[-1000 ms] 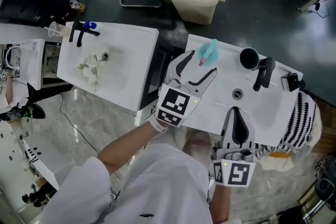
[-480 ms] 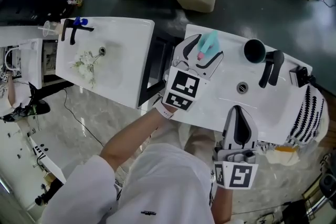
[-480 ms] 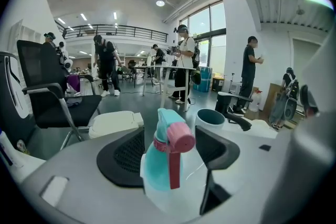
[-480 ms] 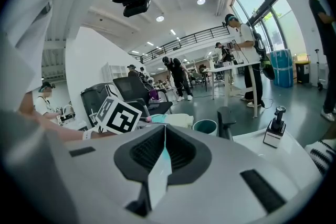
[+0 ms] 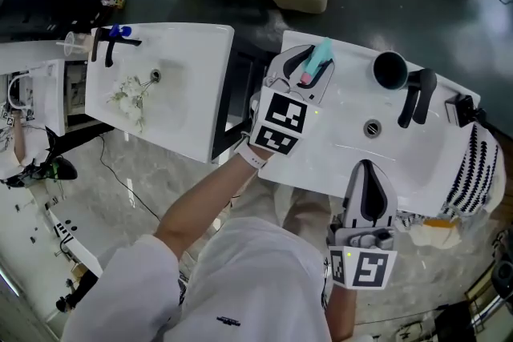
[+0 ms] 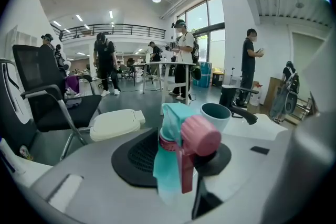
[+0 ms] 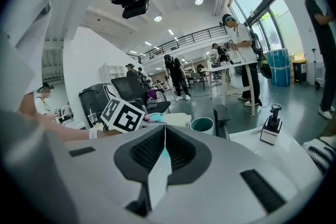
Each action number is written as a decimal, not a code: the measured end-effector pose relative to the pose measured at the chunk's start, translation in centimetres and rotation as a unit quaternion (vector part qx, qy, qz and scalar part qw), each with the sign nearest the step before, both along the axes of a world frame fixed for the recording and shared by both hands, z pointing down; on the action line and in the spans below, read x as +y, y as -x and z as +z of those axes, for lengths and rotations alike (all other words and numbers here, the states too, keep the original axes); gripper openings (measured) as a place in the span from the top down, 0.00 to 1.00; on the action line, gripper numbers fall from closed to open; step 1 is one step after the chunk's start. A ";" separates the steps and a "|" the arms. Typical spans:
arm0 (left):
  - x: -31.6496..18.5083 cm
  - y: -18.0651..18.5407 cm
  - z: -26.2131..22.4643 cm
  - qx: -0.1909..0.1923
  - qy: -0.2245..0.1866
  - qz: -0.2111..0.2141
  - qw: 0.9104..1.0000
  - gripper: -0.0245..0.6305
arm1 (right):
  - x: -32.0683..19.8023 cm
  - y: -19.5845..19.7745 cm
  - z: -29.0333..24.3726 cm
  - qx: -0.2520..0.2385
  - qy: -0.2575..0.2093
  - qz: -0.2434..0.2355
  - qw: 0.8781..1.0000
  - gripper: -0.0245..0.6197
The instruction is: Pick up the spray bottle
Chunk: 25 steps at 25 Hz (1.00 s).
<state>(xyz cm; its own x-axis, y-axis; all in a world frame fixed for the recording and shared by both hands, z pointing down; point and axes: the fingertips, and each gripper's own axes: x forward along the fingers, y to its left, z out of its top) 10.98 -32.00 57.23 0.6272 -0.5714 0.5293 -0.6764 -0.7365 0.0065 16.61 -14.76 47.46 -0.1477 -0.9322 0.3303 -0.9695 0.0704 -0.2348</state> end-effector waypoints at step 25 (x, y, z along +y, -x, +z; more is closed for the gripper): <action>9.6 7.7 -11.7 0.043 -0.011 0.005 0.999 0.75 | 5.2 0.4 -7.5 0.055 -0.043 0.031 0.997 0.95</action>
<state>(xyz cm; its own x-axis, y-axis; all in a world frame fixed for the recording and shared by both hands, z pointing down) 3.28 -22.40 45.56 0.6751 -0.5768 0.4599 -0.6674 -0.7432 0.0476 16.24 -9.54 39.96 -0.0574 -0.9641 0.2593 -0.9920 0.0259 -0.1232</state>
